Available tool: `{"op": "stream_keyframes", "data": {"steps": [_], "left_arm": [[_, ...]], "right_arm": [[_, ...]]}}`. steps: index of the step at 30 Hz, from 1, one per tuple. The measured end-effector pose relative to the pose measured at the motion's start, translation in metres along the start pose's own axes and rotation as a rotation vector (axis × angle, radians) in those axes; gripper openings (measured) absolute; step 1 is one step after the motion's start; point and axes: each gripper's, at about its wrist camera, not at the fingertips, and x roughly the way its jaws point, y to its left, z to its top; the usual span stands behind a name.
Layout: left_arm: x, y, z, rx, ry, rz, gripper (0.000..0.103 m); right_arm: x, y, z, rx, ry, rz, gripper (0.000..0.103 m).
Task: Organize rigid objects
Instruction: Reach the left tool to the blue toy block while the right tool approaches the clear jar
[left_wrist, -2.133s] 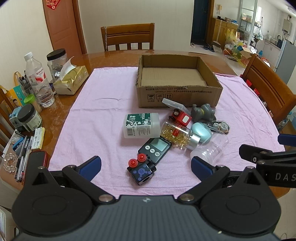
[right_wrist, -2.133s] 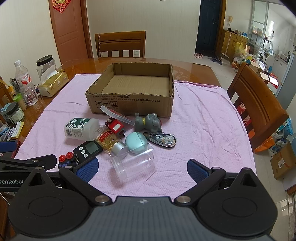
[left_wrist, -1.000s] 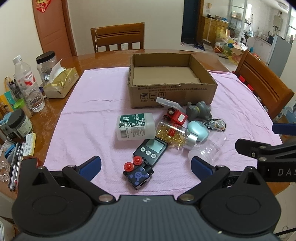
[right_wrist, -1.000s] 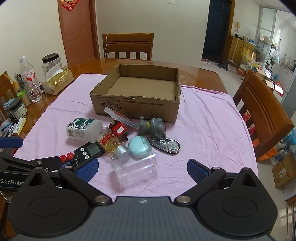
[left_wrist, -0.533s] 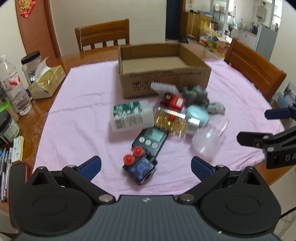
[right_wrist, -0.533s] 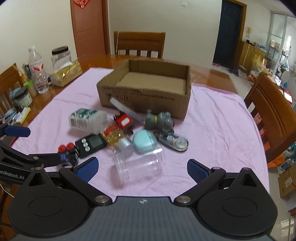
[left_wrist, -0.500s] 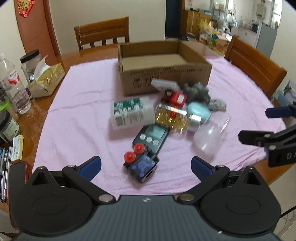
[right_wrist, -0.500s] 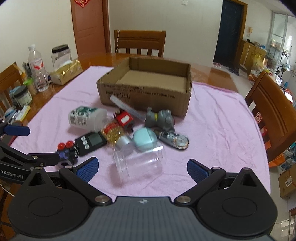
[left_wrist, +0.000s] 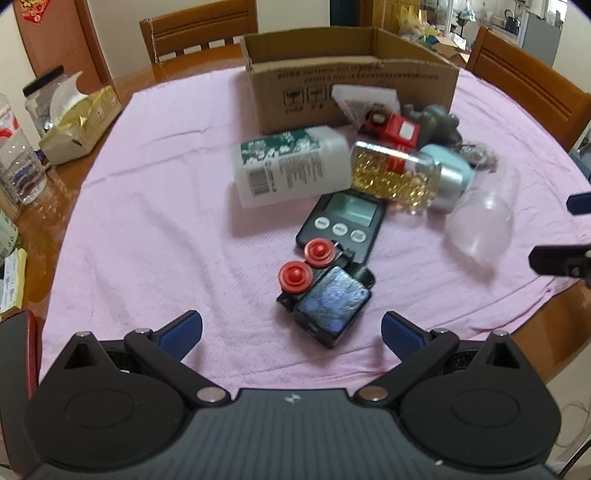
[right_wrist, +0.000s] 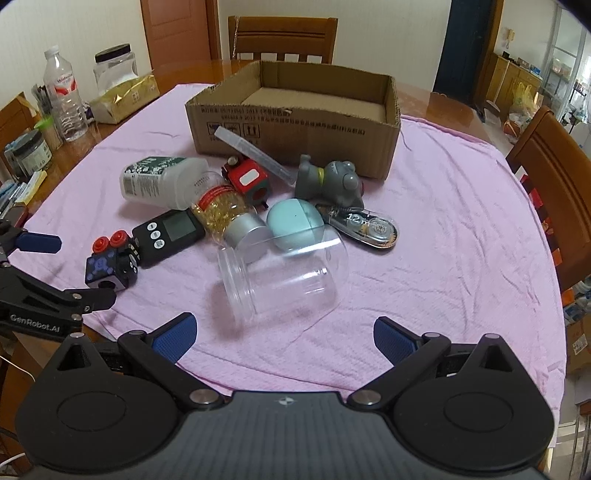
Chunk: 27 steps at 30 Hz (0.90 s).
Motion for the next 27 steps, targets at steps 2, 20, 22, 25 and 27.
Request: {"op": "stream_keyframes", "data": {"steps": [2, 20, 22, 25, 27], "left_arm": [[0.006, 0.003, 0.0, 0.006, 0.016, 0.011, 0.102], [0.004, 0.048, 0.001, -0.171, 0.084, -0.046, 0.102], [0.004, 0.042, 0.002, -0.172, 0.079, -0.066, 0.102], [0.009, 0.032, 0.006, -0.161, 0.059, -0.026, 0.102], [0.011, 0.029, 0.01, -0.174, 0.052, -0.016, 0.102]], "right_arm": [[0.005, 0.0, 0.003, -0.013, 0.009, -0.004, 0.103], [0.036, -0.018, 0.046, -0.099, 0.013, 0.119, 0.103], [0.043, -0.02, 0.05, -0.093, 0.035, 0.139, 0.103], [0.048, -0.019, 0.05, -0.068, 0.079, 0.178, 0.103], [0.044, -0.014, 0.045, -0.069, 0.091, 0.186, 0.103]]}}
